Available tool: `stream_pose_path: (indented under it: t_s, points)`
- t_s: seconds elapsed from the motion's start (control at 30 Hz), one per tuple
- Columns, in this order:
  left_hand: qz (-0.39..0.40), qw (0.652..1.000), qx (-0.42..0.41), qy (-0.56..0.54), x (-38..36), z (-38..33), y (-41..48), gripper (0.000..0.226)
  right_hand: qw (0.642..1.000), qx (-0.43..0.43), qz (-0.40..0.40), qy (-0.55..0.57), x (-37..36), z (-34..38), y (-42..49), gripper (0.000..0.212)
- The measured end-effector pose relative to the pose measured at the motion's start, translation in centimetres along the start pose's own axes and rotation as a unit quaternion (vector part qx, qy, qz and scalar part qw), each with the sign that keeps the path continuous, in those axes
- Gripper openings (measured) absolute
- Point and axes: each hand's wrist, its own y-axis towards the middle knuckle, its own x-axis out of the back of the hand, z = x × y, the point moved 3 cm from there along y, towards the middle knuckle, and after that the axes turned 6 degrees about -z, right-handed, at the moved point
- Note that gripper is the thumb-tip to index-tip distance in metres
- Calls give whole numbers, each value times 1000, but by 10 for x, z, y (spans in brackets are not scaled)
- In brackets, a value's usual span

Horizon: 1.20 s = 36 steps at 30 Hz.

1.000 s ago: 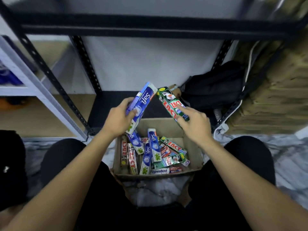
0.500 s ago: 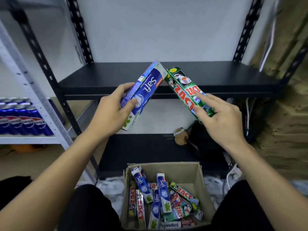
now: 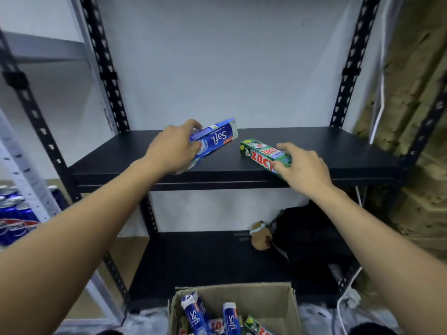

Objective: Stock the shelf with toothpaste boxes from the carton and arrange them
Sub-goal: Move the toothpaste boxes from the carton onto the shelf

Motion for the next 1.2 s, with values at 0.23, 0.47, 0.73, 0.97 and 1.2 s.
stream_pose_path:
  t_s: [0.23,0.47,0.73,0.97,1.2]
  points:
    - [-17,998,-3,55,-40,13,2,35,993,-11,-53,109,-27,-20,29,30]
    - [-40,995,-68,58,-44,34,-16,56,995,5,33,91,-33,-43,57,34]
    - [-64,995,-31,65,-64,70,17,57,993,18,75,84,-49,-58,88,43]
    - [-67,997,41,14,-73,103,61,54,996,-9,57,63,-68,-77,125,43]
    - [-77,996,37,36,-96,123,93,54,999,-33,10,20,-89,-95,155,45]
